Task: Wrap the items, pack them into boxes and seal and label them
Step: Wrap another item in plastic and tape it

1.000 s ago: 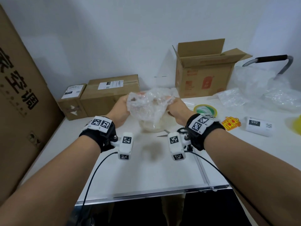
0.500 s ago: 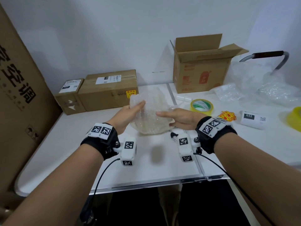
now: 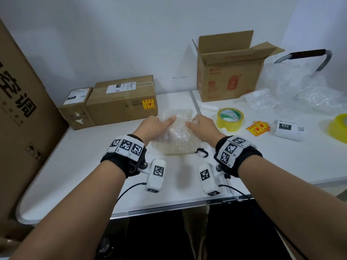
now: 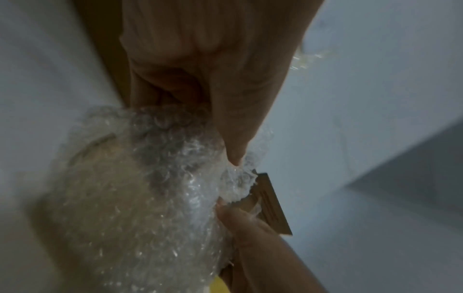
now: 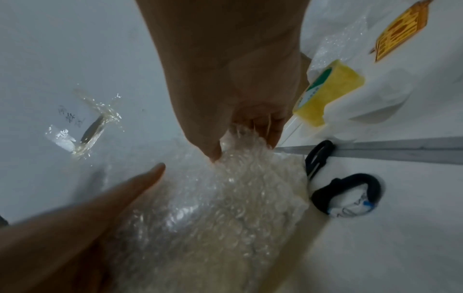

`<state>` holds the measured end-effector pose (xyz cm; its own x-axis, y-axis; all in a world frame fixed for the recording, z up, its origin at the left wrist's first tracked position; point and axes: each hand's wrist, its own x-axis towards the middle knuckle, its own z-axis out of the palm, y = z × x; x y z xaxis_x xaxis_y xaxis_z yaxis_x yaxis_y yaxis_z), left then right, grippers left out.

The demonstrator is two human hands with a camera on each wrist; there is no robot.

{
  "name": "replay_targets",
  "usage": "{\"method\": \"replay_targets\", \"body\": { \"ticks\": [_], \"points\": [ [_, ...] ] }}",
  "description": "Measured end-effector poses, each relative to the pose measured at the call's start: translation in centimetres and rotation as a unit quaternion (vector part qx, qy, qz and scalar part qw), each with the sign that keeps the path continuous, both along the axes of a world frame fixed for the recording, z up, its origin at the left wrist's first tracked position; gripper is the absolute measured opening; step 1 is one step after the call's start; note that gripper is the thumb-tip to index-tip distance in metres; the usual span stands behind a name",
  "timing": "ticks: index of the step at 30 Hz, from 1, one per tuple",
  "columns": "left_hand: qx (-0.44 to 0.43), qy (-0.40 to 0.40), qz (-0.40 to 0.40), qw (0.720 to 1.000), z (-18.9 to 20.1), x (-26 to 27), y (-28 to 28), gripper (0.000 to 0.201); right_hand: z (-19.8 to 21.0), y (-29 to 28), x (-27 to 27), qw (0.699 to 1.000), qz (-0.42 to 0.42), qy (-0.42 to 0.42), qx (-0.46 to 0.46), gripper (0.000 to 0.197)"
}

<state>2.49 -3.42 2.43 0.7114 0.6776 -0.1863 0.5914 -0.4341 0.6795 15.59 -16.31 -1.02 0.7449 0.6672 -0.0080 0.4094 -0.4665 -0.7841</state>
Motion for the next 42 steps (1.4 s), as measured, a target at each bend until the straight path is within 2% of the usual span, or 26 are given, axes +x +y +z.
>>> {"method": "replay_targets", "body": {
  "ticks": [2,3,5,6,10,13,15,16,18,20,21,24,27,30,32,33,36,37,40,42],
  "points": [
    [0.158,0.027,-0.04,0.986,1.0,0.1,-0.8,0.065,-0.2,0.1,0.1,1.0,0.009,0.004,-0.009,0.029],
    [0.207,0.032,-0.052,0.976,1.2,0.3,-1.1,0.059,-0.1,0.1,0.1,1.0,0.011,0.01,-0.007,0.026],
    [0.272,0.05,-0.05,0.96,1.4,0.4,-1.5,0.054,0.0,0.1,0.1,1.0,0.015,0.021,0.004,0.022],
    [0.273,0.049,-0.05,0.959,1.3,0.5,-1.1,0.052,0.0,0.1,0.2,1.0,0.017,0.023,0.007,0.022],
    [0.097,-0.041,-0.044,0.994,0.4,0.4,0.2,0.067,-0.1,0.1,0.3,1.0,0.001,0.011,0.013,0.023],
    [0.004,-0.077,0.026,0.997,-1.0,0.7,0.9,0.057,-0.5,0.4,0.3,1.0,-0.001,-0.02,-0.01,0.027],
    [-0.058,-0.09,0.047,0.993,-1.5,0.8,1.1,0.04,-0.7,0.5,0.1,0.999,-0.003,-0.041,-0.012,0.029],
    [-0.073,-0.09,0.047,0.992,-1.5,0.9,1.0,0.031,-0.8,0.5,-0.1,0.997,-0.006,-0.075,-0.009,0.03],
    [-0.076,-0.079,0.042,0.993,-1.3,1.3,1.0,0.025,-0.7,0.5,-0.3,0.976,-0.021,-0.214,-0.02,0.034],
    [-0.066,-0.067,0.049,0.994,-1.1,1.7,0.8,0.03,0.0,0.6,-0.6,0.943,-0.023,-0.331,-0.033,0.04],
    [-0.063,-0.063,0.053,0.995,-1.1,2.0,0.7,0.035,0.4,0.7,-0.8,0.936,-0.015,-0.349,-0.039,0.041],
    [-0.064,-0.066,0.057,0.994,-1.3,2.3,0.3,0.044,0.4,0.8,-1.1,0.951,0.018,-0.304,-0.054,0.035],
    [-0.097,-0.087,0.053,0.99,-1.8,2.1,0.2,0.029,-0.2,0.9,-1.0,0.969,0.082,-0.221,-0.068,0.044],
    [-0.13,-0.09,0.047,0.986,-2.0,1.2,0.6,0.02,-0.6,1.6,-0.9,0.956,0.143,-0.211,-0.147,0.045],
    [-0.139,-0.08,0.03,0.987,-1.6,0.5,1.0,0.021,-0.8,2.1,-0.9,0.95,0.167,-0.208,-0.159,0.046],
    [-0.116,-0.067,0.013,0.991,-1.4,0.4,1.3,0.024,-0.8,2.2,-0.8,0.952,0.176,-0.195,-0.158,0.047],
    [0.048,0.015,-0.038,0.998,-1.3,0.5,2.8,0.045,-0.6,2.0,0.0,0.961,0.19,-0.133,-0.152,0.048],
    [0.045,0.03,-0.049,0.997,-1.4,0.6,3.0,0.056,-0.5,1.8,0.1,0.962,0.191,-0.122,-0.149,0.049],
    [-0.108,0.053,-0.036,0.992,-1.9,0.9,3.3,0.086,-0.7,1.5,0.1,0.962,0.186,-0.132,-0.153,0.048],
    [-0.163,0.058,-0.036,0.984,-2.4,0.8,3.4,0.084,-0.9,1.5,-0.1,0.961,0.16,-0.149,-0.17,0.045]
  ]
}}
